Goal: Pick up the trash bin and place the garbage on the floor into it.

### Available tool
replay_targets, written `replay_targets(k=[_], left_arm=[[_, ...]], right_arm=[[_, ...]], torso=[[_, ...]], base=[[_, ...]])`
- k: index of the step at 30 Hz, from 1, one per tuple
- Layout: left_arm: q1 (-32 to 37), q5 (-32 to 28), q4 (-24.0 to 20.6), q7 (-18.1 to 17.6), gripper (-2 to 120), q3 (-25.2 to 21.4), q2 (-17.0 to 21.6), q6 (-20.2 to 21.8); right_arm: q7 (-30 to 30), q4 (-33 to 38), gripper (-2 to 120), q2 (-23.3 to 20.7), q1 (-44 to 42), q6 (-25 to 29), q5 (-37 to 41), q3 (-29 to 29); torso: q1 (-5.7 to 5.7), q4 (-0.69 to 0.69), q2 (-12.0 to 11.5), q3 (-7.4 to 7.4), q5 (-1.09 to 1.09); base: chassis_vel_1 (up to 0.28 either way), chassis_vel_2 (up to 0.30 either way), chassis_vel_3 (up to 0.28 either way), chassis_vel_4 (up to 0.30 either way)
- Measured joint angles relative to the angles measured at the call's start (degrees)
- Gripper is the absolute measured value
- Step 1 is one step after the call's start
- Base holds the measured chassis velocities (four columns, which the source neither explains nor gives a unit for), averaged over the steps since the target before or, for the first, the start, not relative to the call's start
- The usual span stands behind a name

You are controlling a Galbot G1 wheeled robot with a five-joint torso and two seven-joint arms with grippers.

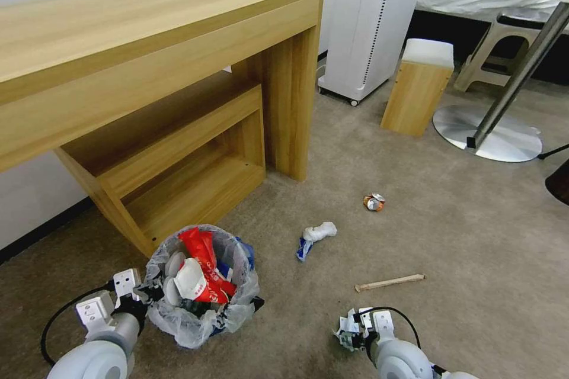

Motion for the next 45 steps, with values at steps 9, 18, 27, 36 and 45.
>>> replay_targets(k=[9, 18, 27, 36, 45], left_arm=[[0.66, 0.65, -0.48, 0.32, 0, 0.04, -0.77, -0.58], [0.86, 0.76, -0.94, 0.5, 0, 0.38, -1.35, -0.93], [0.82, 0.97, -0.98, 0.77, 0, 0.82, -1.73, -1.38], [0.71, 1.08, -0.89, 0.88, 0, 0.9, -1.9, -1.72], [-0.21, 0.96, 0.48, 0.85, 0, 0.44, -1.46, -1.77]], right_arm=[[-1.82, -4.68, 84, 2.06, 2.96, 1.94, -4.06, -4.61], [-2.16, -6.53, 64, 2.86, 4.05, 3.01, -6.57, -7.14], [-3.03, -7.66, 32, 2.96, 4.33, 4.16, -8.56, -7.88], [-4.51, -8.57, 5, 2.52, 4.03, 6.45, -10.67, -7.28], [-18.07, 1.37, 1, -3.31, 1.09, 23.84, -19.77, 4.39]], torso=[[0.0, 0.0, 0.0, 0.0, 0.0], [0.0, 0.0, 0.0, 0.0, 0.0], [0.0, 0.0, 0.0, 0.0, 0.0], [0.0, 0.0, 0.0, 0.0, 0.01], [0.0, 0.0, 0.0, 0.0, -0.01]], base=[[0.0, 0.0, 0.0, 0.0], [0.0, 0.0, 0.0, 0.0], [0.0, 0.0, 0.0, 0.0], [0.0, 0.0, 0.0, 0.0], [0.0, 0.0, 0.0, 0.0]])
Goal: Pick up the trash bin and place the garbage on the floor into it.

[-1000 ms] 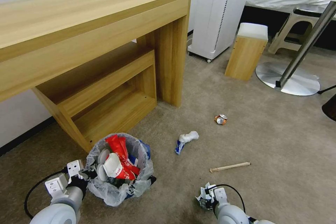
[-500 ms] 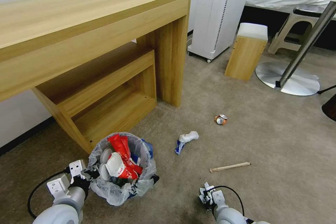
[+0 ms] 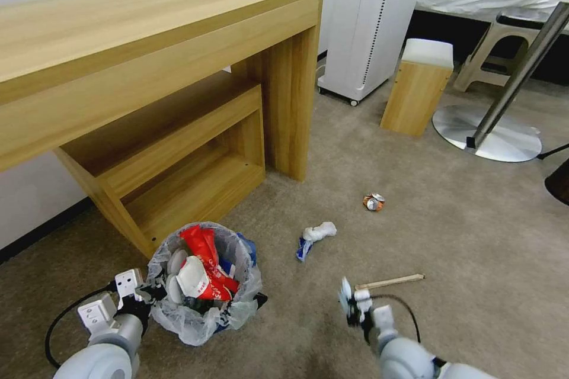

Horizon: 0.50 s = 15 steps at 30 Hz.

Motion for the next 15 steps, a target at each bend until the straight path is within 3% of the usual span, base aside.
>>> replay_targets(k=[2, 8, 14, 15], left_arm=[[-0.27, 0.04, 0.28, -0.05, 0, 0.1, -0.1, 0.0], [-0.33, 0.28, 0.27, -0.12, 0, 0.32, -0.5, 0.04], [-0.33, 0.47, -0.65, -0.33, 0, 0.49, -1.02, 0.51], [-0.32, 0.51, -0.94, -0.35, 0, 0.55, -1.17, 0.63]], right_arm=[[-7.11, 2.55, 1, -1.86, 0.25, 6.87, -4.42, 2.89], [-15.53, 6.41, 0, -3.47, 5.14, 13.38, -5.61, 2.28], [-15.93, 12.92, 0, -3.73, 15.63, 11.02, 0.77, -4.6], [-14.5, 15.02, 0, -3.42, 19.97, 9.13, 3.56, -8.46]], torso=[[0.0, 0.0, 0.0, 0.0, 0.0], [0.0, 0.0, 0.0, 0.0, 0.0], [0.0, 0.0, 0.0, 0.0, -0.02], [0.0, -0.01, 0.0, 0.01, 0.02]], base=[[0.0, 0.0, 0.0, 0.0], [0.0, 0.0, 0.0, 0.0], [0.0, 0.0, 0.0, 0.0], [0.0, 0.0, 0.0, 0.0]])
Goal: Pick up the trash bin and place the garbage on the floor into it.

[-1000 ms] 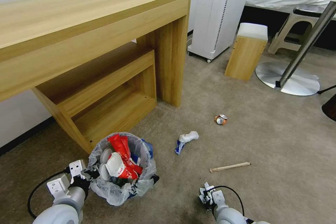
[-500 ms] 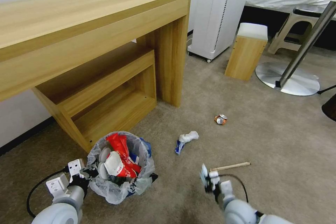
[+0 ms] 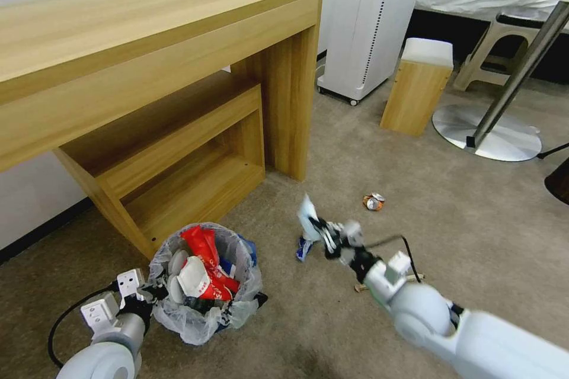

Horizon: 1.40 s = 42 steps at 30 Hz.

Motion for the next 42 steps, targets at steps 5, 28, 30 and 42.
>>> replay_targets(k=[5, 28, 30, 42], left_arm=[[0.02, 0.42, -0.92, -0.08, 0, 0.18, -0.97, 0.33], [2.02, 3.1, -3.19, 0.35, 0, -0.05, -4.33, 0.01], [2.08, 3.24, -3.2, 0.42, 0, -0.05, -4.45, -0.02], [2.65, 4.53, -3.4, 1.03, 0, 0.3, -5.58, -0.26]], right_arm=[[7.54, 3.93, 0, 3.22, 12.97, -7.06, 8.94, -13.76], [21.0, -4.62, 0, 16.85, 27.46, -17.16, 17.28, -33.6], [21.14, -4.47, 0, 16.82, 27.5, -17.29, 17.36, -33.6], [22.02, -3.17, 34, 16.55, 26.41, -18.11, 17.11, -32.53]], torso=[[0.0, 0.02, -0.01, 0.0, 0.0], [0.0, 0.0, -0.01, 0.0, -0.01], [0.0, 0.01, -0.01, 0.0, -0.01], [0.0, 0.01, -0.01, -0.01, -0.01]], base=[[0.0, 0.0, 0.0, 0.0], [0.0, 0.0, 0.0, 0.0], [0.0, 0.0, 0.0, 0.0], [0.0, 0.0, 0.0, 0.0]])
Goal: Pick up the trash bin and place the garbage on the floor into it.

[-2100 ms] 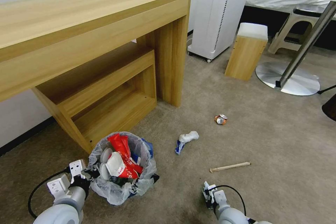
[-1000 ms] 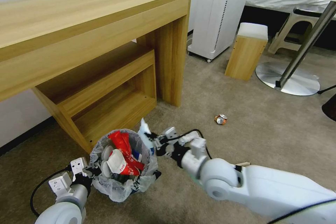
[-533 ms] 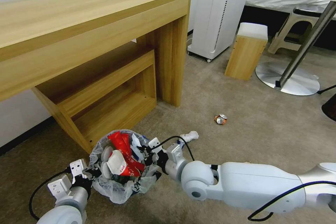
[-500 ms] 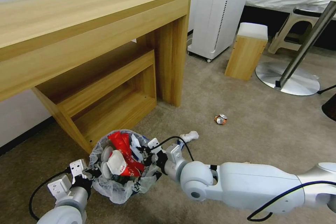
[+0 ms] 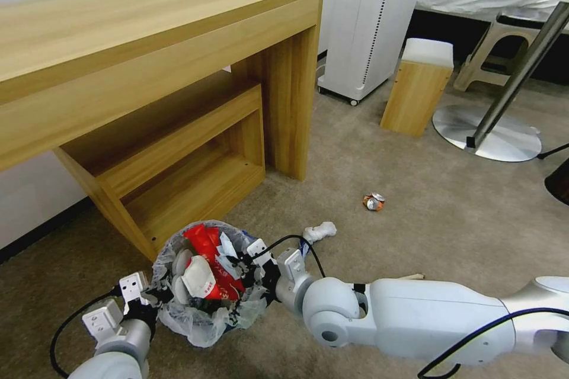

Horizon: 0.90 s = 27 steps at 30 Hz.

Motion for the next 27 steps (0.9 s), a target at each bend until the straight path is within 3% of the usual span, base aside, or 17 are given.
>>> replay_targets(k=[12, 15, 16, 18, 19, 22, 23, 24, 27], left_arm=[[0.17, 0.46, 0.07, 0.2, 0, -0.08, -0.4, -0.24], [0.15, 0.64, 0.28, 0.29, 0, -0.04, -0.51, -0.28], [0.15, 0.64, 0.28, 0.29, 0, -0.04, -0.51, -0.28], [0.13, 0.64, 0.38, 0.33, 0, -0.26, -0.21, -0.33], [0.13, 0.64, 0.38, 0.33, 0, -0.26, -0.21, -0.33], [0.1, 0.55, 0.43, 0.33, 0, -0.63, 0.2, -0.38], [0.1, 0.55, 0.43, 0.33, 0, -0.63, 0.2, -0.38], [0.0, 0.49, 0.42, 0.33, 0, -0.77, 0.34, -0.39], [-0.04, 0.44, 0.4, 0.33, 0, -0.93, 0.56, -0.42]], right_arm=[[-0.65, 2.16, 74, -0.86, -0.78, 0.71, -1.7, 1.04], [-2.81, 2.65, 90, -1.05, -3.05, 3.74, -4.3, 4.16], [-2.81, 2.65, 90, -1.05, -3.05, 3.74, -4.3, 4.16], [-4.99, 2.76, 98, -1.87, -6.09, 6.46, -6.4, 9.29], [-4.99, 2.76, 98, -1.87, -6.09, 6.46, -6.4, 9.29], [-6.88, 3.13, 100, -3.25, -10.36, 8.39, -7.63, 18.45], [-6.88, 3.13, 100, -3.25, -10.36, 8.39, -7.63, 18.45], [-7.33, 3.37, 100, -4.03, -12.82, 8.46, -7.99, 23.82], [-7.3, 3.25, 100, -5.4, -15.35, 8.42, -8.97, 30.36]], torso=[[0.0, 0.0, 0.01, 0.0, 0.0], [0.0, 0.01, 0.01, 0.0, 0.0], [0.0, 0.01, 0.01, 0.0, 0.0], [0.0, 0.0, 0.01, 0.0, 0.0], [0.0, 0.0, 0.01, 0.0, 0.0], [0.0, 0.01, 0.01, 0.0, 0.0], [0.0, 0.01, 0.01, 0.0, 0.0], [0.0, 0.0, 0.01, 0.0, 0.0], [0.0, 0.0, 0.01, 0.0, 0.01]], base=[[0.0, 0.0, 0.0, 0.0], [0.0, 0.0, 0.0, 0.0], [0.0, 0.0, 0.0, 0.0], [0.0, 0.0, 0.0, 0.0], [0.0, 0.0, 0.0, 0.0], [0.0, 0.0, 0.0, 0.0], [0.0, 0.0, 0.0, 0.0], [0.0, 0.0, 0.0, 0.0], [0.0, 0.0, 0.0, 0.0]])
